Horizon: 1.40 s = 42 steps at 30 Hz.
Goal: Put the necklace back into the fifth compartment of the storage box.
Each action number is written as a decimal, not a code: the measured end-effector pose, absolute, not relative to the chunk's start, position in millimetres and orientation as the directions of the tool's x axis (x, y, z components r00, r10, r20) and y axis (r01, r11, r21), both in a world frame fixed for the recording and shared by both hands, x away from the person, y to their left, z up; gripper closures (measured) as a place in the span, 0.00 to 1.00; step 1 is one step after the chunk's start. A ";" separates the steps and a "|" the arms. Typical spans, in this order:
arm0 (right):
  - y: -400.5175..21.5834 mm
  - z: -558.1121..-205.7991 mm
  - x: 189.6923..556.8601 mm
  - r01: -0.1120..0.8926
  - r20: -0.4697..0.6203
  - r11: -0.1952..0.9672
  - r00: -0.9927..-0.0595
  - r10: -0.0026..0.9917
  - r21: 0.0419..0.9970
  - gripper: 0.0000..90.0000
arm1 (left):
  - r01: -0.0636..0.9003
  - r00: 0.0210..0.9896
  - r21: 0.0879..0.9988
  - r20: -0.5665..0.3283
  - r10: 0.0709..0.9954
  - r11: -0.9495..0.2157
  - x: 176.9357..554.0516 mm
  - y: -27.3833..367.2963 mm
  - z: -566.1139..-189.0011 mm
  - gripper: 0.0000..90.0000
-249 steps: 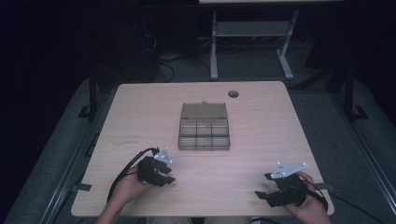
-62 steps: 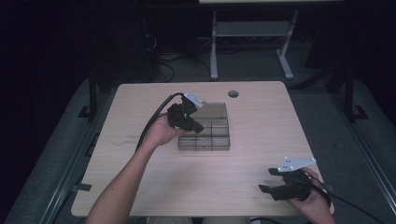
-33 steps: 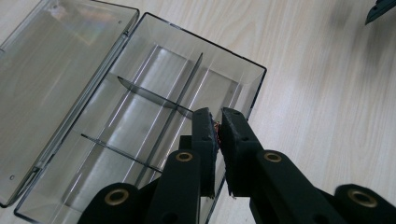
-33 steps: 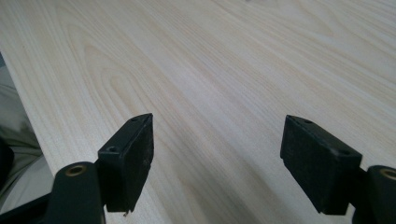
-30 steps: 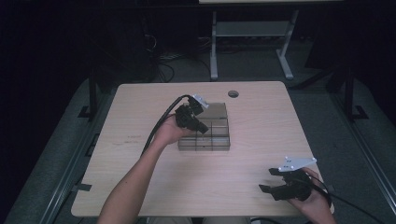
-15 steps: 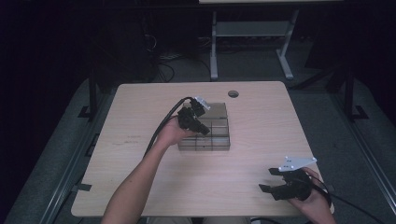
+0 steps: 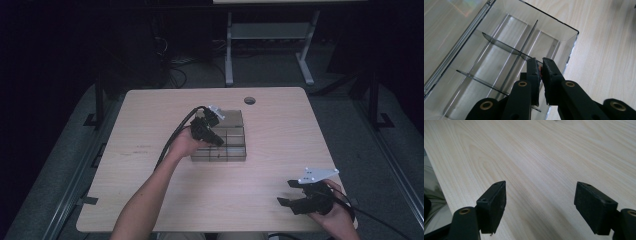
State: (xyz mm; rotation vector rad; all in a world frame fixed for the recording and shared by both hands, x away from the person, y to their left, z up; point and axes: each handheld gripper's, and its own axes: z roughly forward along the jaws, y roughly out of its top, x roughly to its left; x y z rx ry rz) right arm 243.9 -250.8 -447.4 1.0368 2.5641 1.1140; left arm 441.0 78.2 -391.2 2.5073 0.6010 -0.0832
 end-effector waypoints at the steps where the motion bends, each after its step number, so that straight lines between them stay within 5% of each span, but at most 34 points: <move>1: -250.6 -447.2 243.7 0.537 0.124 0.480 -0.746 0.655 0.694 0.28 | 0.437 0.897 0.502 -0.182 0.403 -0.746 441.2 78.1 -391.8 0.93; 29: -250.1 -446.2 242.4 0.531 0.113 0.489 -0.749 0.653 0.692 0.28 | 0.457 0.887 0.502 -0.196 0.418 -0.734 438.6 84.0 -399.1 0.88; 42: -251.8 -446.3 240.3 0.541 0.117 0.477 -0.737 0.666 0.693 0.28 | 0.447 0.890 0.529 -0.183 0.417 -0.721 425.0 93.4 -390.0 0.77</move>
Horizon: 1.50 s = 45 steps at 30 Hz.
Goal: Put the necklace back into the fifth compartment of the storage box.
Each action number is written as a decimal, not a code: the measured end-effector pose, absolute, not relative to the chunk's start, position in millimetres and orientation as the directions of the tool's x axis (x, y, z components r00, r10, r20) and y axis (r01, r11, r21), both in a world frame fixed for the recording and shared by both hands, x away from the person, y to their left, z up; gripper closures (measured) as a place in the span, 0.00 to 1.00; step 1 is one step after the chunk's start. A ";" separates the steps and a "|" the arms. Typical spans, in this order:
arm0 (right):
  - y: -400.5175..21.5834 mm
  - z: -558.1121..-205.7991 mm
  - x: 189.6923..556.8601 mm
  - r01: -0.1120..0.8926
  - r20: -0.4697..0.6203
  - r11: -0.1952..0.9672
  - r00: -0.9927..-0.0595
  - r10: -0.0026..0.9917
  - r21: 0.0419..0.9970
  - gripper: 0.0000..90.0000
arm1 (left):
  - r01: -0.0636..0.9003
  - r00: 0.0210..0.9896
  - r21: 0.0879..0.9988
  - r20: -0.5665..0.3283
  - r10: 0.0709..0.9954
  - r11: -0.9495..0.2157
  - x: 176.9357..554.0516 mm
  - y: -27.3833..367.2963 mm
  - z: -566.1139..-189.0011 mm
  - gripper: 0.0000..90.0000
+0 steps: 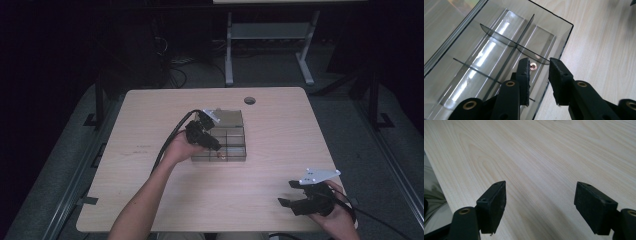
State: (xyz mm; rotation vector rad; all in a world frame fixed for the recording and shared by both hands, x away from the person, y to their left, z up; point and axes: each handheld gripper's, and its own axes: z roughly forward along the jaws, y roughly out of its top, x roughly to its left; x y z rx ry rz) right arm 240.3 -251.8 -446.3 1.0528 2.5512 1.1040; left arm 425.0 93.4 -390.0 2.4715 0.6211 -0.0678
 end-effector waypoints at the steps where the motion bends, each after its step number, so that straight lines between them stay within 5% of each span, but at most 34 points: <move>1: -251.8 -446.3 240.3 0.541 0.117 0.477 -0.737 0.666 0.693 0.28 | 0.447 0.890 0.529 -0.183 0.417 -0.721 425.0 93.4 -390.0 0.77; 45: -247.9 -451.3 244.1 0.558 0.112 0.493 -0.730 0.674 0.667 0.28 | 0.477 0.870 0.591 -0.214 0.444 -0.651 386.1 158.6 -379.6 0.58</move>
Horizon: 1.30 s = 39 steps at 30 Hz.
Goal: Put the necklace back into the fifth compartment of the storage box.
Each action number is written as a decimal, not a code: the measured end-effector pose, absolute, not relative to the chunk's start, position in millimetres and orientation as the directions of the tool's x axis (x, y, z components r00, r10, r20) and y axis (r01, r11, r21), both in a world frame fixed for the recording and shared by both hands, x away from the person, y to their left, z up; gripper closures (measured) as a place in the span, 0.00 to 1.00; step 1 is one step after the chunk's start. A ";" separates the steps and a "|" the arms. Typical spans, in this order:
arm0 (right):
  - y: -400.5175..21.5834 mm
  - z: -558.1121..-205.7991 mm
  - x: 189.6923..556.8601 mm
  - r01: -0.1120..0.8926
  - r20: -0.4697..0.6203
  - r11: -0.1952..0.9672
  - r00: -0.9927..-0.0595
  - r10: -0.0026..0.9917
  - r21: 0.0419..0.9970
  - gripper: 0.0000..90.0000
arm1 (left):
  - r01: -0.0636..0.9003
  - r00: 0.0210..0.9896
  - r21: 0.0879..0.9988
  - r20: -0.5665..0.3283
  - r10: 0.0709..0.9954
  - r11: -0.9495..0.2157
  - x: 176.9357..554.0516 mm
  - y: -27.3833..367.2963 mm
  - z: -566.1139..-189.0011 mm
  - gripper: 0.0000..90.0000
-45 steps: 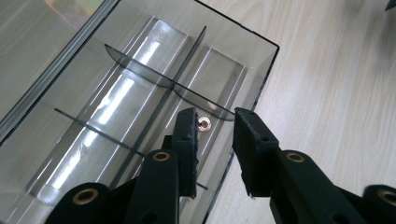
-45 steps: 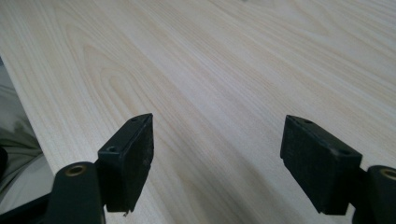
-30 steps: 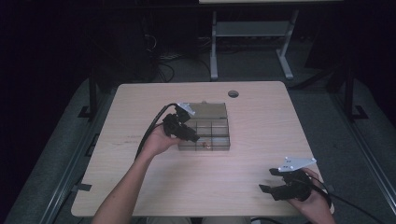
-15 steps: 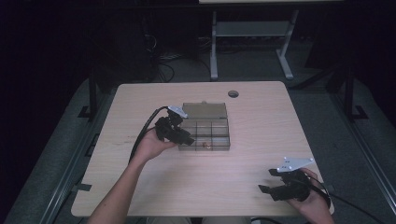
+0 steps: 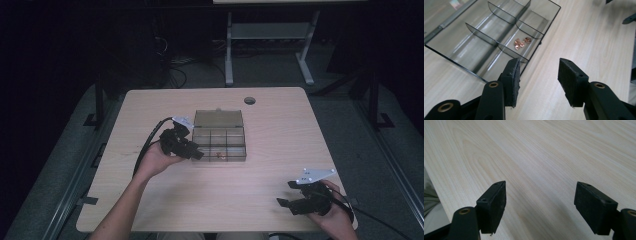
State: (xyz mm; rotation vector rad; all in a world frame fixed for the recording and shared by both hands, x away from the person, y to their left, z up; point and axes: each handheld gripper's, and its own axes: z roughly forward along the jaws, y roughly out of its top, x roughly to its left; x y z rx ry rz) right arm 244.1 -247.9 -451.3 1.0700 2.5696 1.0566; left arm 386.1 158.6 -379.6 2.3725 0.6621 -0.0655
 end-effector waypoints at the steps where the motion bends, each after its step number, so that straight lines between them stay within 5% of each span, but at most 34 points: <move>1: -247.7 -451.3 244.1 0.561 0.115 0.491 -0.728 0.676 0.667 0.28 | 0.476 0.871 0.593 -0.213 0.443 -0.649 384.5 159.2 -379.5 0.58; 39: -248.4 -455.8 248.9 0.583 0.112 0.491 -0.710 0.695 0.647 0.28 | 0.498 0.848 0.629 -0.212 0.485 -0.597 343.1 214.9 -387.9 0.43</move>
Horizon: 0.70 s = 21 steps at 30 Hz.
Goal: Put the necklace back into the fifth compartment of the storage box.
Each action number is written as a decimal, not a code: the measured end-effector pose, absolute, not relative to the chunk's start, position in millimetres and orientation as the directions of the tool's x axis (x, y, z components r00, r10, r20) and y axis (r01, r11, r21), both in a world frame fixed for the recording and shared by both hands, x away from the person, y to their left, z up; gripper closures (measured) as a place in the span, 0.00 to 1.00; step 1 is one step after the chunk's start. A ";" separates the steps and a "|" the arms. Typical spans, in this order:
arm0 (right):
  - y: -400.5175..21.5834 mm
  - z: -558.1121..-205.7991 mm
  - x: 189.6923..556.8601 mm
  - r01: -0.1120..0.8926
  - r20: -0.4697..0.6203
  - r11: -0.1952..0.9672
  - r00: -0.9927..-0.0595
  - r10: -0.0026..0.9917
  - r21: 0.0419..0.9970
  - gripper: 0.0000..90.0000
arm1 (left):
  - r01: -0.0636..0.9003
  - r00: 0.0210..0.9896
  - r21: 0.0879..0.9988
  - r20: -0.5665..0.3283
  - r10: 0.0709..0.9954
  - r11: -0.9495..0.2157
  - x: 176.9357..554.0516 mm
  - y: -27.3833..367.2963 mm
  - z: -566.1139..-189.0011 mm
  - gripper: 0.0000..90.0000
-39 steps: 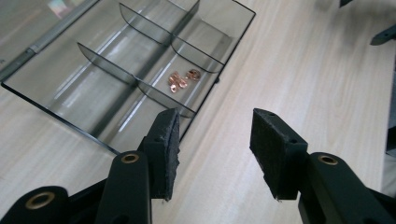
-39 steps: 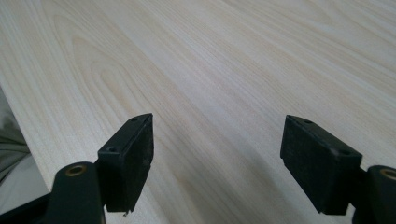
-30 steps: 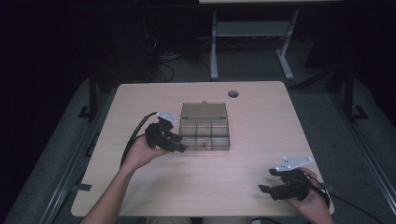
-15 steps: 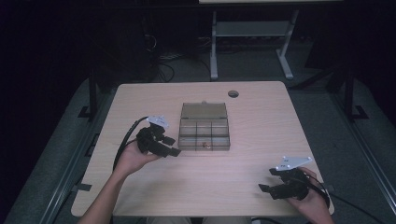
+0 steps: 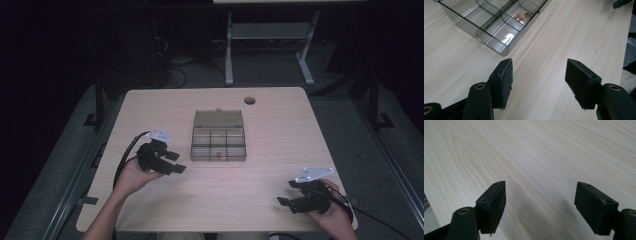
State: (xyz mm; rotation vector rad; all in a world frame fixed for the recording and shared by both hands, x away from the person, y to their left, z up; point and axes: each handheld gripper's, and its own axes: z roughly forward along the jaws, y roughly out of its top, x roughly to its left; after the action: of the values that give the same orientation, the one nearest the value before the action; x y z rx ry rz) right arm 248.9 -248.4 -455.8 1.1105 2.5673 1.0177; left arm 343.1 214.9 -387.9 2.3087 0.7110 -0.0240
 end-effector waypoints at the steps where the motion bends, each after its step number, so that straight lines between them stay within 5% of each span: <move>1: -248.5 -455.9 249.1 0.581 0.109 0.495 -0.712 0.694 0.646 0.28 | 0.498 0.848 0.629 -0.212 0.485 -0.597 343.1 214.9 -387.9 0.42; 21: -246.4 -457.6 249.0 0.595 0.111 0.490 -0.700 0.706 0.637 0.28 | 0.515 0.835 0.643 -0.226 0.501 -0.568 319.6 240.3 -402.1 0.40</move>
State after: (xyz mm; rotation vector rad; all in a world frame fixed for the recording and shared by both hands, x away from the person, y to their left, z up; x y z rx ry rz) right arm 249.0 -246.4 -457.6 1.1306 2.5657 0.9974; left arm 319.6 240.3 -402.1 2.2757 0.7372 -0.0236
